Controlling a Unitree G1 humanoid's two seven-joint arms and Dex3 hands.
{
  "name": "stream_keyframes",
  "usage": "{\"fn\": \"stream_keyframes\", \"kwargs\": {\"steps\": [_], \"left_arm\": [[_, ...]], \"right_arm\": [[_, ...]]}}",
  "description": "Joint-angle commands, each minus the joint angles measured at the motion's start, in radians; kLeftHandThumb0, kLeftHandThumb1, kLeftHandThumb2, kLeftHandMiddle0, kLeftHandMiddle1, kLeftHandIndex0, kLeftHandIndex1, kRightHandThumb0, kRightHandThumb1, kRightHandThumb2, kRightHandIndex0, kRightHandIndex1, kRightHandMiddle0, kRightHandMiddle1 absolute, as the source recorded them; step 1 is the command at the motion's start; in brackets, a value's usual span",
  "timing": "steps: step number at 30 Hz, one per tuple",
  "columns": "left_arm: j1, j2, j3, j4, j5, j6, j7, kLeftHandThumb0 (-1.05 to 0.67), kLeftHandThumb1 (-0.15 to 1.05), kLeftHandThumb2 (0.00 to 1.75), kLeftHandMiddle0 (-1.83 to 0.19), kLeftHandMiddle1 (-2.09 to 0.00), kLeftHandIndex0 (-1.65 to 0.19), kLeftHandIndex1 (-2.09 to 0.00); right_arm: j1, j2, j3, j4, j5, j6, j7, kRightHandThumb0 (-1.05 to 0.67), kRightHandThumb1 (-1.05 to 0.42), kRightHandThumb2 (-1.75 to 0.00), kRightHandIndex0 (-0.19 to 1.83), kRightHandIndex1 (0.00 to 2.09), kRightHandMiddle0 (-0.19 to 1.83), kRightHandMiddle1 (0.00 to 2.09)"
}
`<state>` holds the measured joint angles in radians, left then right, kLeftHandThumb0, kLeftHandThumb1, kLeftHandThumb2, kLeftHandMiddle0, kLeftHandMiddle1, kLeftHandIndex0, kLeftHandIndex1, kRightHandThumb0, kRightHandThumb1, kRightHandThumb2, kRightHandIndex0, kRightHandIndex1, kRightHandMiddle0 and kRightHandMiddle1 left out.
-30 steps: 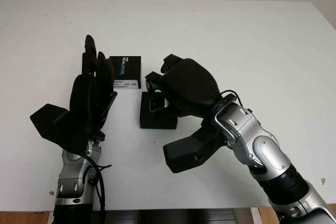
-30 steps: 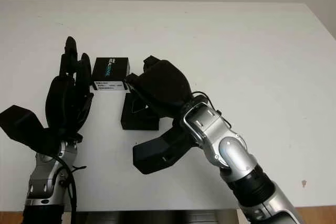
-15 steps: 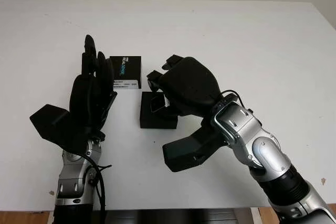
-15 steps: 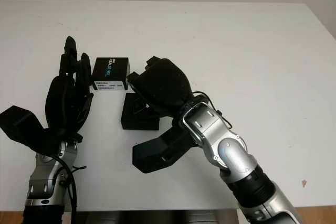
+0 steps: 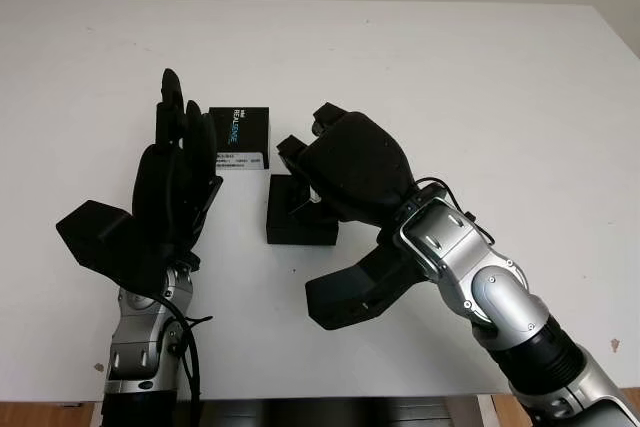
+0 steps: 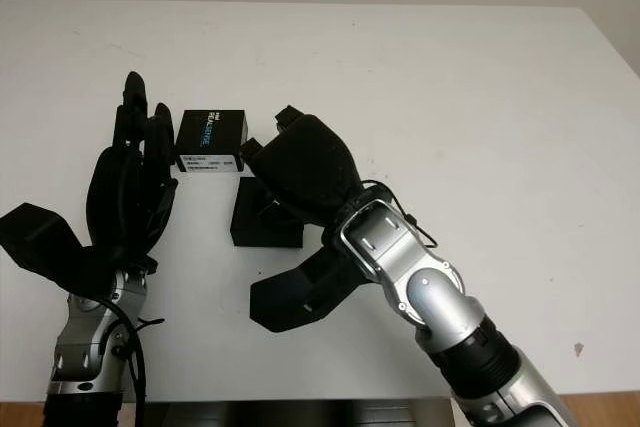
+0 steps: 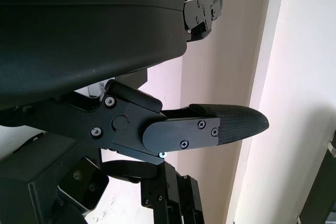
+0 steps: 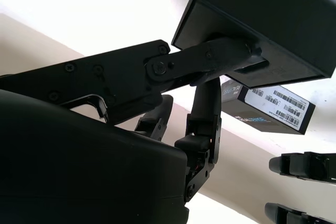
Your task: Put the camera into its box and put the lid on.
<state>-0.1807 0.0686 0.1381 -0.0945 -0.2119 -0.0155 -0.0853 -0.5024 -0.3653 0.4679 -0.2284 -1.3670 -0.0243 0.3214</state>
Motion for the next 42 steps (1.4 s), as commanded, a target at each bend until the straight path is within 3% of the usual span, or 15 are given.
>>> {"fn": "stream_keyframes", "kwargs": {"steps": [1,4,7,11,13,14,19,23,29,40,42], "left_arm": [[0.015,-0.001,0.001,-0.029,0.001,0.005,0.003,-0.74,1.05,0.49,0.19,0.00,0.19,0.00],[0.016,-0.004,0.001,-0.032,0.001,0.003,0.006,-0.74,1.05,0.49,0.19,0.00,0.19,0.00],[0.016,-0.003,0.001,-0.029,0.001,0.000,0.004,-0.74,1.05,0.48,0.19,0.00,0.19,0.00],[0.019,-0.003,0.002,-0.032,0.003,-0.002,0.005,-0.74,1.05,0.48,0.19,0.00,0.19,0.00],[0.022,-0.001,0.001,-0.038,0.003,0.006,0.006,-0.74,1.05,0.48,0.19,0.00,0.19,0.00],[0.024,0.000,0.002,-0.042,0.003,0.009,0.006,-0.74,1.05,0.48,0.19,0.00,0.19,0.00],[0.028,0.003,0.012,-0.040,-0.012,-0.003,-0.006,-0.74,1.05,0.47,0.19,0.00,0.19,0.00],[0.033,0.007,0.017,-0.047,-0.018,0.004,-0.010,-0.74,1.05,0.46,0.19,0.00,0.19,0.00],[0.034,0.010,0.025,-0.044,-0.032,0.003,-0.020,-0.75,1.05,0.43,0.19,0.00,0.19,0.00],[0.039,0.013,0.029,-0.054,-0.039,0.017,-0.021,-0.75,1.05,0.42,0.19,0.00,0.19,0.00],[0.040,0.013,0.029,-0.053,-0.034,0.013,-0.019,-0.75,1.05,0.43,0.19,0.00,0.19,0.00]], "right_arm": [[0.006,-0.005,-0.009,0.014,-0.024,0.028,-0.002,-0.52,-0.95,-0.05,0.35,0.90,0.41,1.41],[0.001,-0.009,-0.005,0.012,-0.036,0.029,0.044,-0.54,-0.93,-0.05,0.37,0.85,0.47,1.33],[0.001,-0.006,-0.011,0.006,-0.014,0.029,0.092,-0.54,-0.86,-0.05,0.44,0.87,0.68,1.01],[0.013,-0.001,-0.025,0.009,0.035,0.017,0.042,-0.53,-0.85,-0.05,0.47,1.15,0.80,0.87],[0.014,-0.002,-0.034,0.011,0.071,0.005,0.006,-0.51,-0.86,-0.05,0.35,1.46,0.78,0.93],[0.016,-0.001,-0.040,0.013,0.097,-0.002,-0.013,-0.50,-0.86,-0.05,0.32,1.51,0.77,0.98],[0.018,-0.004,-0.091,0.044,0.302,-0.089,-0.116,-0.41,-0.89,-0.06,0.27,1.37,0.60,1.33],[0.005,-0.007,-0.132,0.061,0.472,-0.155,-0.132,-0.41,-0.96,-0.06,0.16,1.58,0.41,1.61],[0.001,0.005,-0.171,0.054,0.605,-0.169,-0.128,-0.34,-0.95,-0.05,0.15,1.63,0.46,1.45],[-0.011,0.021,-0.179,0.085,0.613,-0.147,-0.167,-0.33,-0.93,-0.05,0.20,1.61,0.51,1.44],[-0.016,0.021,-0.180,0.076,0.612,-0.110,-0.136,-0.34,-0.93,-0.05,0.18,1.52,0.56,1.41]]}}
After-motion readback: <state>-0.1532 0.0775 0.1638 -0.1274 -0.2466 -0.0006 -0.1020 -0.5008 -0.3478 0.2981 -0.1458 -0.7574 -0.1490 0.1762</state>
